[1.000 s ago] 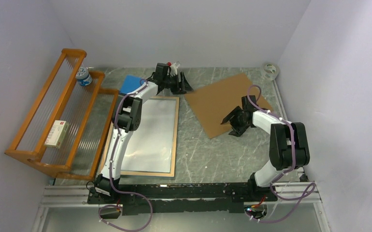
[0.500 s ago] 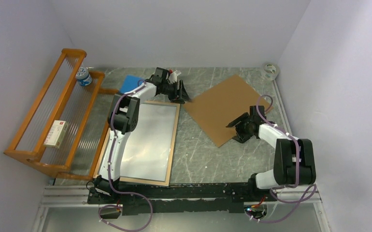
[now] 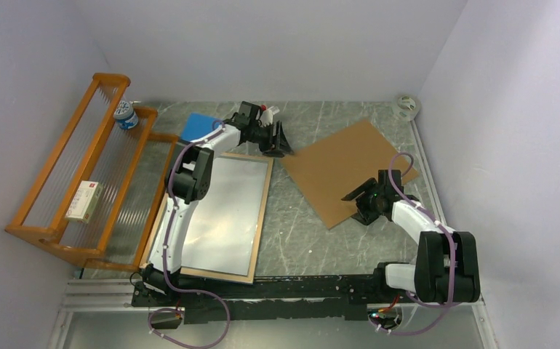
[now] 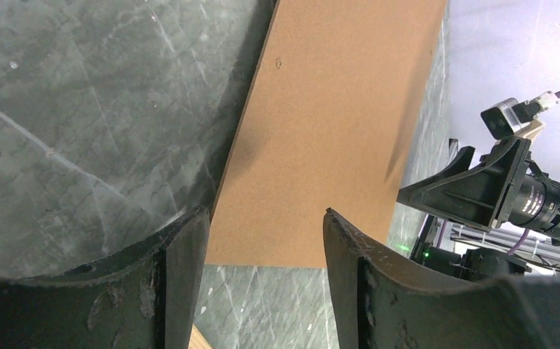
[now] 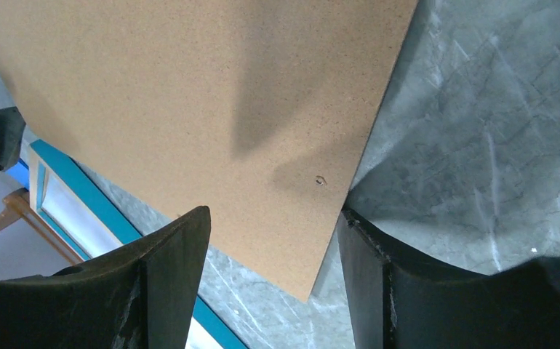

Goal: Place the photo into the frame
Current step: Adjust the photo frame item at the center of the board.

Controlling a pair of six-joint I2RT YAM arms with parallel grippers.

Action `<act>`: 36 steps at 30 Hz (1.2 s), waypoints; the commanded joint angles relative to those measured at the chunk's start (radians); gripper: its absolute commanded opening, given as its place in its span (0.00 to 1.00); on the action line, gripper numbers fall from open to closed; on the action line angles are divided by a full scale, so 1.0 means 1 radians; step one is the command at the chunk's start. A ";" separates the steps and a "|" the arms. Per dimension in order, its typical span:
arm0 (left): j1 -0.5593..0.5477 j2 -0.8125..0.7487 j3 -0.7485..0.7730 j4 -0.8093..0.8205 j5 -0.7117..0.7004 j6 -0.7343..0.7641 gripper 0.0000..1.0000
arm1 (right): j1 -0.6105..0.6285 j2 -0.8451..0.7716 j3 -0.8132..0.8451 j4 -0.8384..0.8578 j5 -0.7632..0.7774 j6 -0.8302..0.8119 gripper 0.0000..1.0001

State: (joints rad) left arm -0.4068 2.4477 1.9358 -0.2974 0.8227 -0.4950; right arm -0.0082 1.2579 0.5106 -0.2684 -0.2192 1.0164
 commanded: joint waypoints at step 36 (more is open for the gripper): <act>0.008 -0.589 -0.475 -0.418 -0.419 0.203 0.83 | 0.238 0.146 0.202 -0.133 0.133 -0.104 0.64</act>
State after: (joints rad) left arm -0.3771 1.9079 1.3834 -0.6514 0.4625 -0.3164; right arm 0.2256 1.4055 0.6476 -0.3534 -0.2241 0.9615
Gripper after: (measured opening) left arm 0.789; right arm 0.643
